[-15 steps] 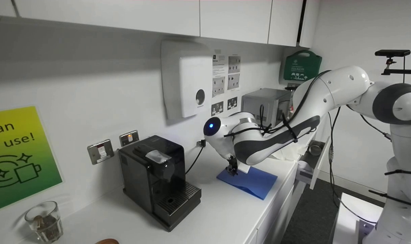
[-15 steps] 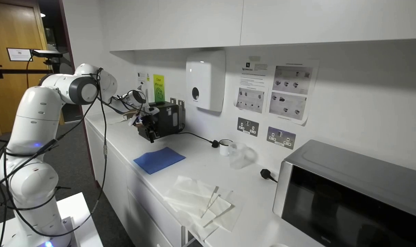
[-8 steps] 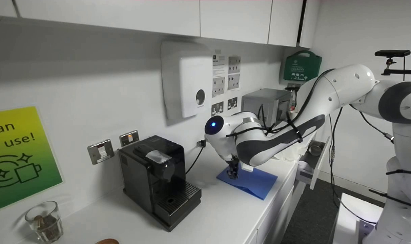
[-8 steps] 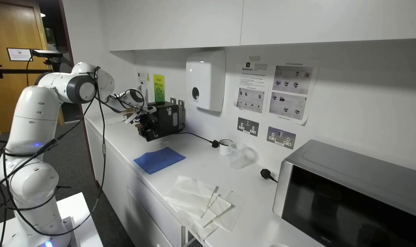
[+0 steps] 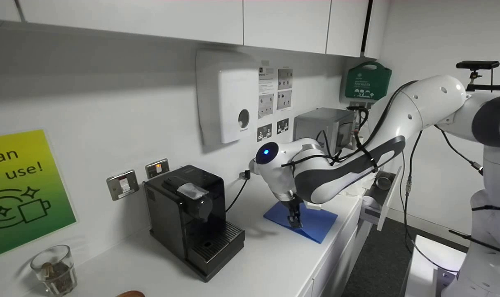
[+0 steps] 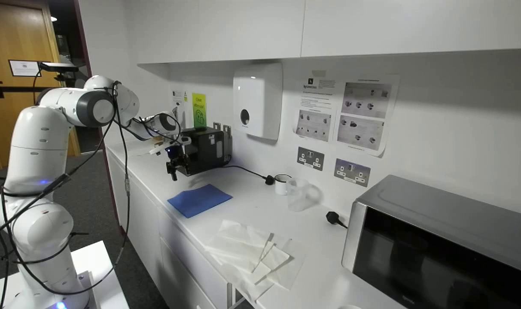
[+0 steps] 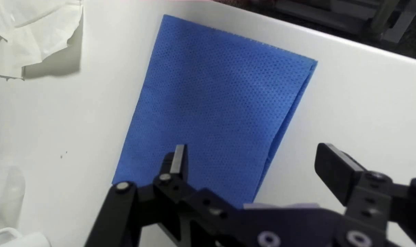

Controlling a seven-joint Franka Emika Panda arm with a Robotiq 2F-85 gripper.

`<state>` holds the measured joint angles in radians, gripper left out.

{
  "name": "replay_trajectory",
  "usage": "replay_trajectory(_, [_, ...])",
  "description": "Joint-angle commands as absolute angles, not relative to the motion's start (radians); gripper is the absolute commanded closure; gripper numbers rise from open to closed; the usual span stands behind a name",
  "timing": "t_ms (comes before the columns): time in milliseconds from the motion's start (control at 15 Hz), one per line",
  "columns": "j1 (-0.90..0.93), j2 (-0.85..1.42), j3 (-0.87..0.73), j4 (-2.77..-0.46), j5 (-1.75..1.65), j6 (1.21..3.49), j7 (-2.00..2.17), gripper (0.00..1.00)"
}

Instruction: Unfold the blue placemat, place the white napkins on the mat then fold the mat in half

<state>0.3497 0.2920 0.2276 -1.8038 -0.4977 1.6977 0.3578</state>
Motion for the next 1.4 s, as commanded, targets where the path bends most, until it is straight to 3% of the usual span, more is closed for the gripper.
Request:
replay_trajectory(0, [0.35,0.259,0.208,-1.833,-0.441,1.657,0.44,0.0])
replay_trajectory(533, [0.362,0.295,0.191,-1.805,-0.436,1.676,0.551,0.0])
replay_trajectory(1333, [0.437,0.439,0.169,-1.687,-0.516,1.506,0.816,0.0])
